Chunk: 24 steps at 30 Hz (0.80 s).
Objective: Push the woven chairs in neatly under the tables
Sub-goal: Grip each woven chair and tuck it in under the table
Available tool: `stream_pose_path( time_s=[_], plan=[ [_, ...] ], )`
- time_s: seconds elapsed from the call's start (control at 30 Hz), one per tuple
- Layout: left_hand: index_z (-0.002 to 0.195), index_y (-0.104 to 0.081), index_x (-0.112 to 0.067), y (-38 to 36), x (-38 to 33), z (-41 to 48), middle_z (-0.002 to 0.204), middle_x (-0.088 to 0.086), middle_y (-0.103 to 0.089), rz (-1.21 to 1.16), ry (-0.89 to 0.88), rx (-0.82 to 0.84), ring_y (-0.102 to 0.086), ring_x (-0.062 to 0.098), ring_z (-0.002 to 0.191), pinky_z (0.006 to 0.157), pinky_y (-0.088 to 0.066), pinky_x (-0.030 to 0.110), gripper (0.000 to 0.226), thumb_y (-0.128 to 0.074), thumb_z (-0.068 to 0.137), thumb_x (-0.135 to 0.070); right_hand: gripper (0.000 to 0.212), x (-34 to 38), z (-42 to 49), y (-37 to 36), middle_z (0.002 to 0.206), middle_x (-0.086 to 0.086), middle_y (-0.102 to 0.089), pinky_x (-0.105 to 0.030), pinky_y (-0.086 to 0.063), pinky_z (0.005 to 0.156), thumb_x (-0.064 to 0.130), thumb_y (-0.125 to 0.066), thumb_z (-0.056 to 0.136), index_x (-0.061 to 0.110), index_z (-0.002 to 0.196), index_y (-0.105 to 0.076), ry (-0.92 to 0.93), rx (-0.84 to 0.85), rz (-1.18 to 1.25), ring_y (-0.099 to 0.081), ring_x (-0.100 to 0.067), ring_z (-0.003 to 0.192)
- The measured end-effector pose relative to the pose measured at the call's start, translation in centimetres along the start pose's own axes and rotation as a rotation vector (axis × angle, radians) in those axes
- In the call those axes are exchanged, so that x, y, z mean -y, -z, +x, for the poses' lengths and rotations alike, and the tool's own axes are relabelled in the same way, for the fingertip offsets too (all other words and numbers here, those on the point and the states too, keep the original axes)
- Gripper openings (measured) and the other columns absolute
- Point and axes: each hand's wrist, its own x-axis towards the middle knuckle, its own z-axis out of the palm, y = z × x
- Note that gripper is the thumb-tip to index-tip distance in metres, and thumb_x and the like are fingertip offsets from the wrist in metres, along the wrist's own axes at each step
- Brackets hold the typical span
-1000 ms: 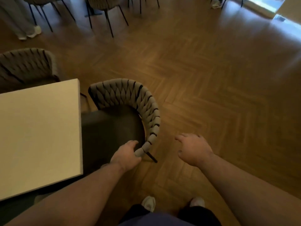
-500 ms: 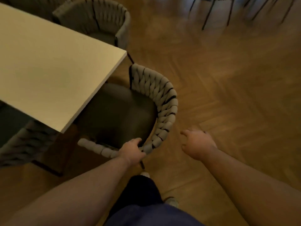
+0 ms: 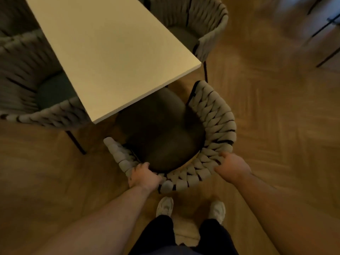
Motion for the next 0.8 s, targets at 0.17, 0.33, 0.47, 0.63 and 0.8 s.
stream_pose_path(
  time_s=[0.17, 0.33, 0.47, 0.63, 0.8],
  plan=[
    [0.164, -0.030, -0.026, -2.5, -0.6, -0.2, 0.174, 0.008, -0.012, -0.143, 0.099, -0.159, -0.009, 0.035, 0.160, 0.128, -0.026, 0.053, 0.102, -0.076, 0.077, -0.054, 0.068, -0.8, 7.4, 2.0, 0.136, -0.009, -0.065, -0.041, -0.057, 0.091, 0.055, -0.067, 0.089, 0.024, 0.148, -0.055, 0.080, -0.006, 0.104, -0.063, -0.032, 0.120],
    [0.170, -0.001, -0.020, -7.1, -2.2, -0.8, 0.177, 0.012, -0.002, -0.506, 0.417, -0.415, -0.014, 0.036, 0.161, 0.129, -0.025, 0.047, 0.132, -0.094, 0.078, -0.034, 0.081, -2.8, 13.0, 2.1, 0.160, -0.014, -0.041, -0.047, -0.052, 0.096, 0.054, -0.073, 0.089, 0.019, 0.155, -0.044, 0.055, -0.066, 0.109, -0.052, -0.044, 0.133],
    [0.169, 0.005, -0.021, -11.0, -2.9, -0.1, 0.173, 0.012, -0.021, -0.882, 0.589, -0.512, -0.031, 0.037, 0.155, 0.126, -0.031, 0.052, 0.148, -0.101, 0.068, -0.034, 0.080, -3.8, 15.4, 2.0, 0.155, -0.022, -0.039, -0.055, -0.048, 0.101, 0.036, -0.079, 0.090, 0.011, 0.154, -0.039, -0.037, -0.188, 0.197, -0.049, -0.050, 0.130],
    [0.143, -0.057, -0.013, -12.8, -3.6, 0.6, 0.126, 0.017, -0.071, -1.708, 0.781, -0.402, -0.074, 0.037, 0.102, 0.060, -0.064, 0.044, 0.074, -0.092, 0.078, -0.016, 0.102, -4.3, 18.4, 0.7, 0.138, -0.014, -0.054, -0.057, -0.055, 0.102, 0.024, -0.095, 0.076, 0.020, 0.155, -0.032, -0.387, -0.072, 0.776, -0.060, -0.040, 0.121],
    [0.130, -0.067, -0.007, -13.2, -3.8, 0.7, 0.116, 0.021, -0.075, -1.936, 0.728, -0.373, -0.075, 0.038, 0.097, 0.061, -0.064, 0.046, 0.039, -0.065, 0.094, 0.009, 0.073, -4.7, 18.9, -0.8, 0.131, -0.010, -0.064, -0.059, -0.057, 0.103, -0.005, -0.073, 0.090, 0.027, 0.153, -0.054, -0.442, -0.016, 1.184, -0.064, -0.035, 0.117]
  ],
)
